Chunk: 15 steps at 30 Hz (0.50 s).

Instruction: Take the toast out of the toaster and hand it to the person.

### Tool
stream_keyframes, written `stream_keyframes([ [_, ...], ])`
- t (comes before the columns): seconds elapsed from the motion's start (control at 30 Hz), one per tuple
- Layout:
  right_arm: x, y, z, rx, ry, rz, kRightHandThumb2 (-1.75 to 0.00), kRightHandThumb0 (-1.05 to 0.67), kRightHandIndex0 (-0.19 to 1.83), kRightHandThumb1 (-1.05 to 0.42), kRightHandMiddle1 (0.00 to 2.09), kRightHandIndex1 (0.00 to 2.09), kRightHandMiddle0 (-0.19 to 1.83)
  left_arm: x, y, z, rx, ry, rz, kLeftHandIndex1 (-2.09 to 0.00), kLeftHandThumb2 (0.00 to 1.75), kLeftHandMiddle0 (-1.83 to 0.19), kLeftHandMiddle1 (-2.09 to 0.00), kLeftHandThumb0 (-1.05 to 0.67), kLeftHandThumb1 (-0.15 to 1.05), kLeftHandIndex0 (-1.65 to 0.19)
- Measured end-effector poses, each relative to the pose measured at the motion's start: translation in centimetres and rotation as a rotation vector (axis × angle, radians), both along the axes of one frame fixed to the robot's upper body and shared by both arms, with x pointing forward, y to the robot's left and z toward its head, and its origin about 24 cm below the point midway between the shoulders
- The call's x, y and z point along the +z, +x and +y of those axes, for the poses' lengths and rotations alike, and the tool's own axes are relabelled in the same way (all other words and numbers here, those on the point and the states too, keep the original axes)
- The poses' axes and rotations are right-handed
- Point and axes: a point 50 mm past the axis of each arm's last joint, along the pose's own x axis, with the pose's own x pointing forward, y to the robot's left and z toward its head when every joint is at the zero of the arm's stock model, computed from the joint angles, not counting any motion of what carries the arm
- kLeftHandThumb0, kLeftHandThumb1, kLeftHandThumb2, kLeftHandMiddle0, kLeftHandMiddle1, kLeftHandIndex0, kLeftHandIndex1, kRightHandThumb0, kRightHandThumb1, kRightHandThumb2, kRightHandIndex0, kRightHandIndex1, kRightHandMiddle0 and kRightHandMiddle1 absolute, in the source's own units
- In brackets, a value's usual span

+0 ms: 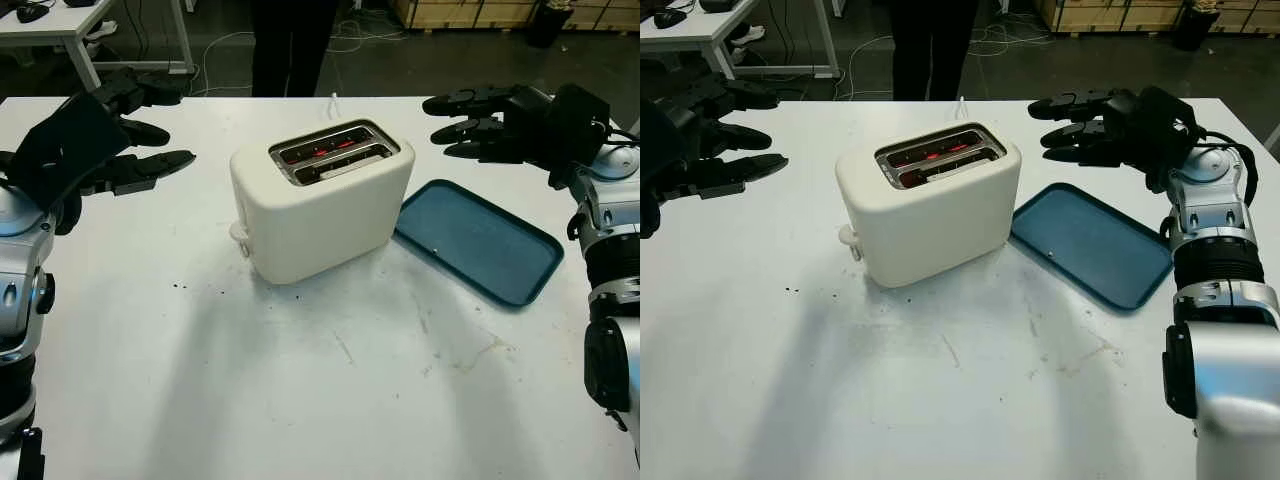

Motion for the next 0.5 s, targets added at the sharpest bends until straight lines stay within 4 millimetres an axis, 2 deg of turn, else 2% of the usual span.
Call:
stream_keyframes([
  [0.5, 0.0, 0.0, 0.01, 0.001, 0.0, 0.0, 0.0, -0.87, 0.37, -0.79, 0.0, 0.58, 0.61, -0.02, 0.02, 0.02, 0.001, -0.001, 0.001, -0.84, 0.22, 0.0, -1.08, -0.37, 0.85, 0.0],
])
